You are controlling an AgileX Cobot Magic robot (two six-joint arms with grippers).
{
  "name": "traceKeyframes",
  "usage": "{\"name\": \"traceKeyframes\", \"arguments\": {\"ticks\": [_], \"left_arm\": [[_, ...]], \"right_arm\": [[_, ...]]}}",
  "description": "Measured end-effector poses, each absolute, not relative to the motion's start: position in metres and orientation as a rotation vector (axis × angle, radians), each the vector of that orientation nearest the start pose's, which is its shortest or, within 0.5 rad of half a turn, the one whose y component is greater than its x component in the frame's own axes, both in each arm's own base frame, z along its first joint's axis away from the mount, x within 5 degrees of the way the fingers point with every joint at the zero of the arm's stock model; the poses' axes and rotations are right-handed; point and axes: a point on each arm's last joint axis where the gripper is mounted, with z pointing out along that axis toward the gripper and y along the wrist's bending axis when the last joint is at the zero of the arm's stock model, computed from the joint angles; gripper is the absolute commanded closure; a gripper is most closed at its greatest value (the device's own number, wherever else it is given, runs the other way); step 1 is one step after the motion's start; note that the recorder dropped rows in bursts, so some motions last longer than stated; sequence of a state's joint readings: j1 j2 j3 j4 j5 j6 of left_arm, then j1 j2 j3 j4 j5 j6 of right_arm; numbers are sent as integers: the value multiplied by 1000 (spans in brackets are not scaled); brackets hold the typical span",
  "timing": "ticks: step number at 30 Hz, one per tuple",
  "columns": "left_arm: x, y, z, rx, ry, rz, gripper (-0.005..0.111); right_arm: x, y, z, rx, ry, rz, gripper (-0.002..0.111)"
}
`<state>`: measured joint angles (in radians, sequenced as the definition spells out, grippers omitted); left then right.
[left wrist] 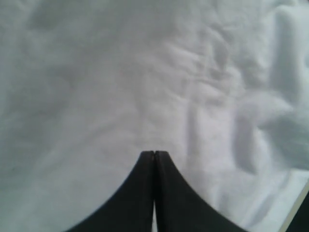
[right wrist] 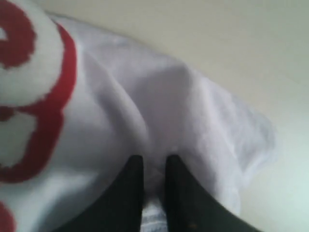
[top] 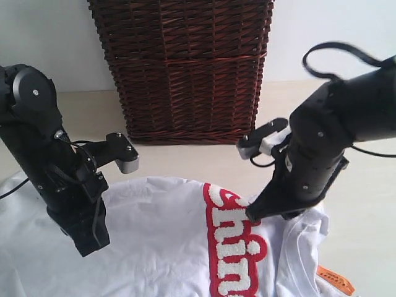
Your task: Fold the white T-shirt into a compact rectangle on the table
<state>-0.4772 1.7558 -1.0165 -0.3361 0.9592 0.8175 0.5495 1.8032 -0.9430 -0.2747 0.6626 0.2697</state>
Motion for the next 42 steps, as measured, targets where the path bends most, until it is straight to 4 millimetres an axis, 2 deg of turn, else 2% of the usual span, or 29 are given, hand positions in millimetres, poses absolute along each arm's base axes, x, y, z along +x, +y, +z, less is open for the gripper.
{"name": "traceKeyframes", "arguments": {"ticks": [3,7,9,11,12,13,14,17,19,23,26,28,31,34,38,42], "left_arm": [[257,-159,171,1606,2666,-412,106],[258,-159,170,1588,2671,-386,106],[260,-159,170,1565,2666,-367,96],[261,-159,170,1537,2676,-363,77],[261,-159,170,1526,2683,-361,62],[262,-159,170,1504,2693,-360,55],[262,-159,170,1497,2701,-362,54],[260,-158,171,1501,2724,-371,54],[260,-158,171,1499,2727,-372,54],[259,-158,171,1500,2729,-373,54],[259,-158,171,1499,2732,-374,54],[259,-158,171,1494,2736,-374,54],[259,-158,171,1494,2736,-374,54],[259,-158,171,1490,2736,-374,54],[260,-159,171,1483,2728,-369,54],[260,-160,171,1467,2733,-400,54]], "right_arm": [[274,146,117,-708,2923,-265,108],[265,141,110,-744,2947,-275,108],[249,137,109,-838,2981,-217,108],[237,138,113,-916,3011,-84,108],[234,140,117,-937,3004,-14,107],[232,144,121,-932,2975,72,101],[235,148,128,-901,2911,122,94],[248,154,159,-775,2744,165,59],[252,149,164,-699,2722,91,54],[256,140,149,-627,2786,-77,54],[258,140,129,-635,2843,-127,56],[259,140,118,-647,2875,-152,61],[263,143,114,-671,2877,-150,81],[263,146,113,-716,2881,-122,107],[261,149,112,-792,2877,-81,108],[260,148,120,-823,2861,-71,108]]}}
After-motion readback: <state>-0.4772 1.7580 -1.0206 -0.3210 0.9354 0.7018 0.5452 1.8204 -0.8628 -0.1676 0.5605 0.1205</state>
